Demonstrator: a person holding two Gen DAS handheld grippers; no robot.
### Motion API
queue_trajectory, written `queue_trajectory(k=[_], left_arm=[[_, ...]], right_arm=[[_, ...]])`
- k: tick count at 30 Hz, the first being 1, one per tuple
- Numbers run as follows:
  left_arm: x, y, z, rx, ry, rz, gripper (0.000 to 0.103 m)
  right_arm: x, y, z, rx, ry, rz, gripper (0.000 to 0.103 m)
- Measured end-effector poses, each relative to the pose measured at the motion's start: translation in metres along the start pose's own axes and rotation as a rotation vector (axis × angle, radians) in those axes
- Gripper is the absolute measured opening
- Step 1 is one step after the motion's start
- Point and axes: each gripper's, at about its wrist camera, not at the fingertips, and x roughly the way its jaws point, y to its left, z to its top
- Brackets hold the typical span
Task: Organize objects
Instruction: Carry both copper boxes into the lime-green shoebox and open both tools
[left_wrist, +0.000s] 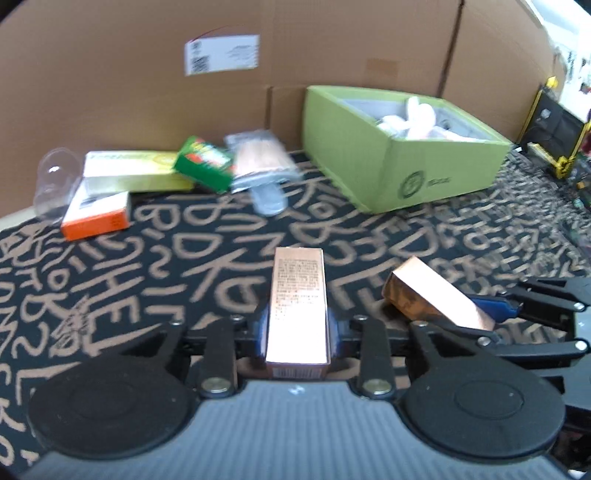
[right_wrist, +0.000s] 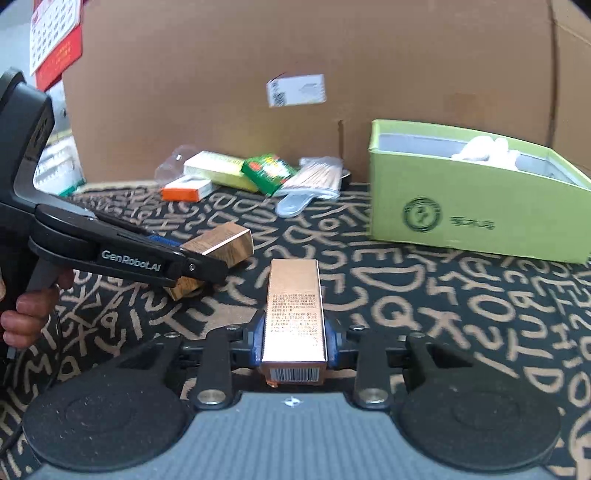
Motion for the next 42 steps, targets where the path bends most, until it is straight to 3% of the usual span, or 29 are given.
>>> queue_trajectory(k=[8, 14, 22, 27, 34, 35, 36, 38, 42], left_arm=[[-0.014, -0.051, 0.057, 0.058, -0.09, -0.144, 0.03], [0.01, -0.095, 0.118, 0.085, -0.128, -0.182, 0.03], [0.072, -0.133, 0.171, 0.057, -0.139, -0.144, 0.03], [0.114, -0.137, 0.182, 0.046, -0.102, -0.105, 0.03], [0.152, -0.133, 0.184, 0.029, -0.056, -0.086, 0.03], [0.156, -0.132, 0.183, 0.029, -0.058, -0.091, 0.033], [0.157, -0.13, 0.182, 0.026, -0.066, -0.1, 0.04], [0.153, -0.124, 0.178, 0.003, -0.097, -0.113, 0.08], [0.135, -0.116, 0.171, -0.002, -0.169, -0.108, 0.094]], right_arm=[[-0.041, -0.055, 0.028, 0.052, -0.134, -0.087, 0.035], [-0.054, -0.099, 0.06, 0.039, -0.221, -0.188, 0.035], [-0.02, -0.164, 0.101, 0.043, -0.23, -0.323, 0.035], [0.014, -0.199, 0.108, 0.097, -0.19, -0.33, 0.035], [0.054, -0.219, 0.113, 0.091, -0.164, -0.338, 0.035], [0.058, -0.221, 0.114, 0.085, -0.154, -0.336, 0.037], [0.062, -0.222, 0.113, 0.077, -0.141, -0.343, 0.053], [0.06, -0.22, 0.109, 0.052, -0.148, -0.358, 0.073], [0.044, -0.208, 0.104, 0.007, -0.167, -0.36, 0.08]])
